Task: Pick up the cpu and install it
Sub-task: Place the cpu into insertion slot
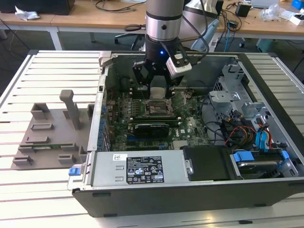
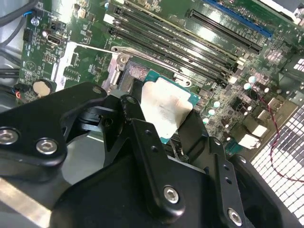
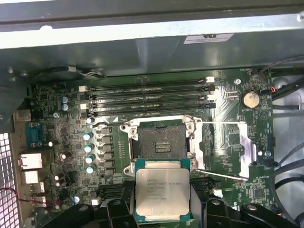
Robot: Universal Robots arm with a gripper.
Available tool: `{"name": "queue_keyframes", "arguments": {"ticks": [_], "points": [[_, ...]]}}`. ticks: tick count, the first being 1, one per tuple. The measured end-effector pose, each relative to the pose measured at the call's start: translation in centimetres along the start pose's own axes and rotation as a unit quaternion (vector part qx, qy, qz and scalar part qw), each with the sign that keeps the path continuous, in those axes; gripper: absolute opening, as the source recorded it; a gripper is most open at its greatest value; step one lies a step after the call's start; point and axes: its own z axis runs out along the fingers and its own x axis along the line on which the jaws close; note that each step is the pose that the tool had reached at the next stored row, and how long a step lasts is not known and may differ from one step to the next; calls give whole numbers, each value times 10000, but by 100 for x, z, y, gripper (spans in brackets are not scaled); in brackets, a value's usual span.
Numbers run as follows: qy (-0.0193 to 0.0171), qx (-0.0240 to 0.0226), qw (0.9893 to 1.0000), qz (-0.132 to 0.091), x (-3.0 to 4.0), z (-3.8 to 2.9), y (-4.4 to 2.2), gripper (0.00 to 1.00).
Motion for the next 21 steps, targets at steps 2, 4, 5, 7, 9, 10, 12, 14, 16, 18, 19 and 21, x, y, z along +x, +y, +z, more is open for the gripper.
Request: {"name": "queue_keyframes", "arguments": {"ticks": [2, 4, 5, 7, 9, 10, 12, 14, 16, 18, 19, 21], "points": [[4, 1, 10000, 84, 0, 1, 0, 55], [9, 4, 9998, 187, 0, 1, 0, 55], [12, 5, 9997, 237, 0, 1, 0, 55], [19, 8, 9993, 377, 0, 2, 0, 55], [25, 11, 9987, 510, 0, 3, 0, 55], [27, 12, 9984, 557, 0, 3, 0, 55], [32, 14, 9979, 653, 0, 3, 0, 55], [38, 17, 9968, 793, 0, 4, 0, 55], [44, 19, 9959, 906, 0, 4, 0, 55], [48, 21, 9951, 987, 0, 4, 0, 55], [49, 21, 9948, 1018, 0, 4, 0, 55], [55, 24, 9936, 1128, 0, 5, 0, 55]]}}
